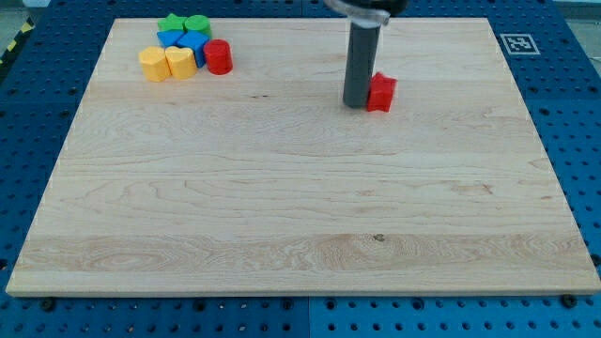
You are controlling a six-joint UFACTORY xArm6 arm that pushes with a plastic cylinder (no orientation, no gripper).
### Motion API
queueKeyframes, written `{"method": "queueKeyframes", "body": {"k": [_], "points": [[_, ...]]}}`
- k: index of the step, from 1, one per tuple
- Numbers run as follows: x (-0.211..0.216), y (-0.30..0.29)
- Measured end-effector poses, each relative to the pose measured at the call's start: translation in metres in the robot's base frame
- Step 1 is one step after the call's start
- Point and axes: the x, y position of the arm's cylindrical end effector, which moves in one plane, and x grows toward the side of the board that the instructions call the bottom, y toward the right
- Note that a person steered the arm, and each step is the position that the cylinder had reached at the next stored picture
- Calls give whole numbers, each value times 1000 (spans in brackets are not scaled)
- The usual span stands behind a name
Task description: Add the red blocks into the group of blocks
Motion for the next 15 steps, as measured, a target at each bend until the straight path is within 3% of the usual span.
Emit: {"method": "queueKeyframes", "body": {"k": [1,3,4,5,6,7,8,9,10,12,13,15], "points": [[-35,0],[44,0],[55,28],[11,44],[-50,-10],[-55,-32],[-6,7],[12,68],[-37,88],[-74,-77],[-74,-81],[-91,13]]}}
